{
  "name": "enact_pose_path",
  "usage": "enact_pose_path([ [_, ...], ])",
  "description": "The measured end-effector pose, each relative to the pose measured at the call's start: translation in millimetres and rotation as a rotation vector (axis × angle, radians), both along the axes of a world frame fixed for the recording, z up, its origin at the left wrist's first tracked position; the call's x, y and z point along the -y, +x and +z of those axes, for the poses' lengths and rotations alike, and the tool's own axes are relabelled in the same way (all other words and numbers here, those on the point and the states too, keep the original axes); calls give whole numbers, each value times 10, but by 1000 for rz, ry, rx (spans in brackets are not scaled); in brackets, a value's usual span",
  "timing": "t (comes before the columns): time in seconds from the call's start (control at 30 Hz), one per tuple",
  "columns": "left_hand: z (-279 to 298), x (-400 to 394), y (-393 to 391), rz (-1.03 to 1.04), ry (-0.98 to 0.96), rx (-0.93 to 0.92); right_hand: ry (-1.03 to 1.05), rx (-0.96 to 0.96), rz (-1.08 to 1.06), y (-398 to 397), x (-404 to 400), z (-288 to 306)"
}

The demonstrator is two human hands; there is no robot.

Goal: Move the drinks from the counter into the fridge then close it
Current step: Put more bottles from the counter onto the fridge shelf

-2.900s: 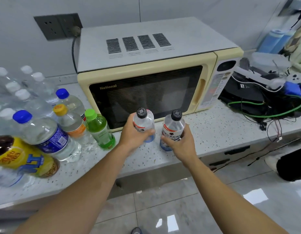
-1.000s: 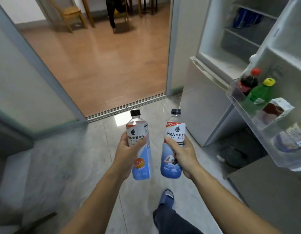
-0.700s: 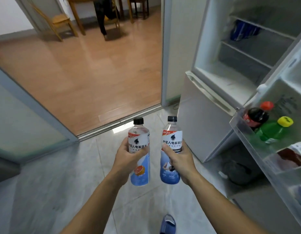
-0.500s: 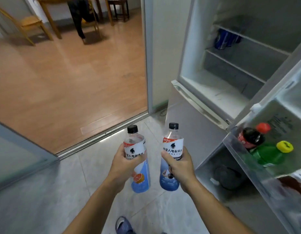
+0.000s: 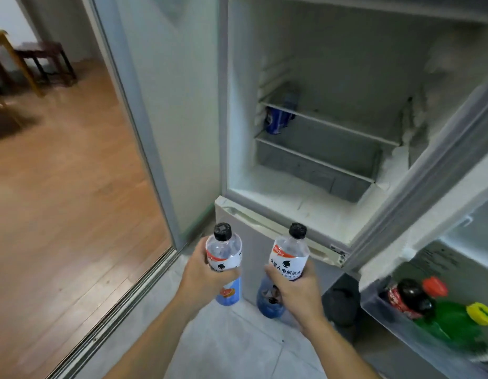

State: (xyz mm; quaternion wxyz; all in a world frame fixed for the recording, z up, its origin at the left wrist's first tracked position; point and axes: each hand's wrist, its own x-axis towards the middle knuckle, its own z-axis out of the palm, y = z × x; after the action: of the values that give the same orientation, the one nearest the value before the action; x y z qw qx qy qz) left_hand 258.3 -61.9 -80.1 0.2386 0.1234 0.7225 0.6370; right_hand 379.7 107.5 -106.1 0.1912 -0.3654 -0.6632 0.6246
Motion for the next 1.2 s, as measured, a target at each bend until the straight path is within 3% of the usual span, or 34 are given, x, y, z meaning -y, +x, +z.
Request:
enact_pose_path([
  [0.4,27,-1286,-1470,-134,-21,-48,89,-40,-253,-1082,-973,94],
  [0.77,236,-2338,-2458,-192,-206,-71,93,4,-254,-1996,-1933,65],
  [1.0,251,-2711,-2785,-346,-267,7,34,2,-331,-2488,-2142,34],
  [1.2,246,-2836,-2961,-364,-268,-49,80,17,-331,-2825,-2027,17],
])
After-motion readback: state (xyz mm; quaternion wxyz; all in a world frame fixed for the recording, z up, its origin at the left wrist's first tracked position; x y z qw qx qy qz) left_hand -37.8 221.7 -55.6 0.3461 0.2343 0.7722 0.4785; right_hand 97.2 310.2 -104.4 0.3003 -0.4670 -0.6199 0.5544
